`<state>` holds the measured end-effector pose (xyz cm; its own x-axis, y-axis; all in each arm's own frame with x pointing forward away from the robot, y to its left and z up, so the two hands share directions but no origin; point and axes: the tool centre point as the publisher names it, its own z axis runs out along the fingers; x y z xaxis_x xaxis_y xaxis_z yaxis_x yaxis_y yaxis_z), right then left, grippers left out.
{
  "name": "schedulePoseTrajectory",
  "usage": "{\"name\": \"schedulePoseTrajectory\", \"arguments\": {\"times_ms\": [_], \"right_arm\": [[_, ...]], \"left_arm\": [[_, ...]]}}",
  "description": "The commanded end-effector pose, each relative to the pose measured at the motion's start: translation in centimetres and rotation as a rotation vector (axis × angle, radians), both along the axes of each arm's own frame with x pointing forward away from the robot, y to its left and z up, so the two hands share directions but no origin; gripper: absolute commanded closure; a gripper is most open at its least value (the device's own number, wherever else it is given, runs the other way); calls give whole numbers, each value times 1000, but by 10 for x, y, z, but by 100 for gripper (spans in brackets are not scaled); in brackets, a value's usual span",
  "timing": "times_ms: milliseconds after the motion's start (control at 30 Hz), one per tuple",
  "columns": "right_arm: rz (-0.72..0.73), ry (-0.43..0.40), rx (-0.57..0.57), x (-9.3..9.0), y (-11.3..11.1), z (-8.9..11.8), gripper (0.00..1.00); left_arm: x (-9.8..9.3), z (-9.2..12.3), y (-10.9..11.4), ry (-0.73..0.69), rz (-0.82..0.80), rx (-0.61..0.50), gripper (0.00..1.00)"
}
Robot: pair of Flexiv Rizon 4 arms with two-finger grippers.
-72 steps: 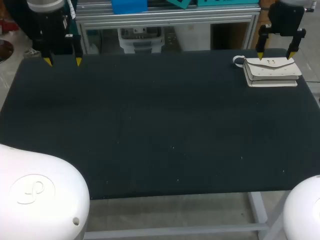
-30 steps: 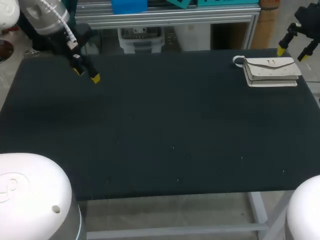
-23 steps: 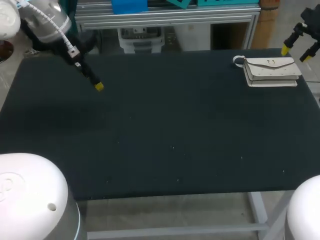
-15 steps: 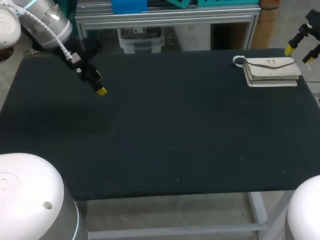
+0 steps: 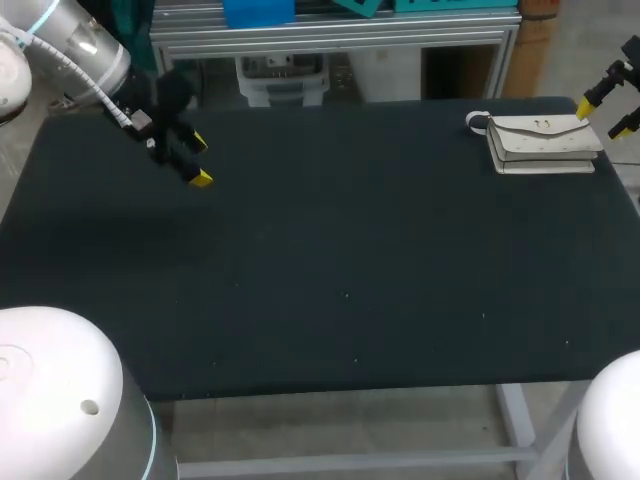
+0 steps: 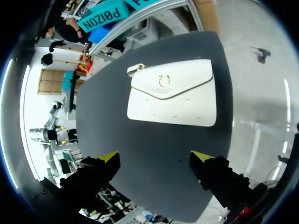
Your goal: Pick up the bag, open it, inspect its contents, close it, and place it on the opposite side
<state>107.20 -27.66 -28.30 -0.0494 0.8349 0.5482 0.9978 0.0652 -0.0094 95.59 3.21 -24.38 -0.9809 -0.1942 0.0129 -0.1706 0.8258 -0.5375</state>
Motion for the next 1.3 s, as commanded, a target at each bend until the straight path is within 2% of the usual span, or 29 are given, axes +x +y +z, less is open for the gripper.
{"name": "schedulePoseTrajectory", "arguments": {"times_ms": [33,200,567,867,1033,1200,1300], "right_arm": [[19,44,92,15,-9,-5,0],[12,53,105,21,-17,-10,0],[7,71,153,36,-30,-29,0],[-67,40,144,47,-50,-40,0],[-105,0,136,50,-54,-51,0],[-127,-29,157,59,-52,-64,9],[-144,-34,177,65,-50,-70,24]], "left_arm": [[-15,-16,-15,-155,-30,-33,0],[-16,-20,-27,-222,-104,-48,0],[-15,-29,-38,-217,-165,-72,0],[-13,-33,-41,-205,-166,-68,0],[-13,-33,-41,-205,-166,-68,0],[-13,-33,-41,-205,-166,-68,0],[-13,-33,-41,-205,-166,-68,0]]}}
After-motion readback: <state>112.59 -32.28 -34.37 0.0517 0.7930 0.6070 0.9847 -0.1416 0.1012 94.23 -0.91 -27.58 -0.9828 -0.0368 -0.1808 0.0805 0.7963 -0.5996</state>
